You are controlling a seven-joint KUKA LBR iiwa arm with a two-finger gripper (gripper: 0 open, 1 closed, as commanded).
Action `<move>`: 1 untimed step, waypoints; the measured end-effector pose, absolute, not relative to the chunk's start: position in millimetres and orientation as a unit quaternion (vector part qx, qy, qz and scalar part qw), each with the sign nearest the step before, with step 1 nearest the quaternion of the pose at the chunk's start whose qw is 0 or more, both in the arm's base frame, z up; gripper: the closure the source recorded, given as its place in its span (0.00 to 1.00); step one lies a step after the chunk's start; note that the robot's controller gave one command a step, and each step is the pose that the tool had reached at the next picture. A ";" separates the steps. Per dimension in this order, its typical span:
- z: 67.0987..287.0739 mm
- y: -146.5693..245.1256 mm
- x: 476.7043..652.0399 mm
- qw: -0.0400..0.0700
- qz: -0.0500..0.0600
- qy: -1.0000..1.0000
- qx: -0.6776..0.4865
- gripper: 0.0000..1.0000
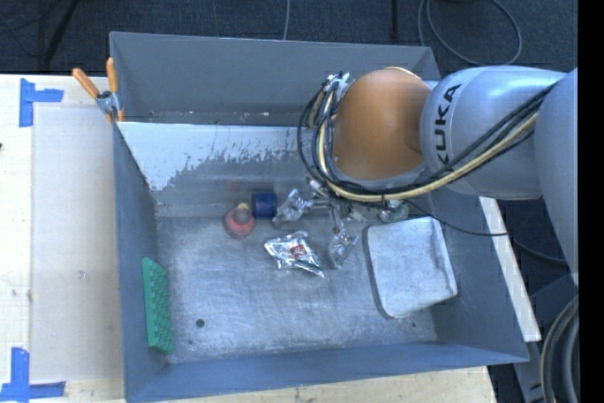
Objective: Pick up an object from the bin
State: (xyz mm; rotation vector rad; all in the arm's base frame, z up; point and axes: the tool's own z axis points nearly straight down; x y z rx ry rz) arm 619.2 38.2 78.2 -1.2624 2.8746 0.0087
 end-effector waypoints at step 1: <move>74.3 67.0 610.3 0.004 -0.002 0.907 -0.422 0.00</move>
Offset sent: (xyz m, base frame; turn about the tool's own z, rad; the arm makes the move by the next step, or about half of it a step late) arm -0.0126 0.0290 -0.0082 -0.0434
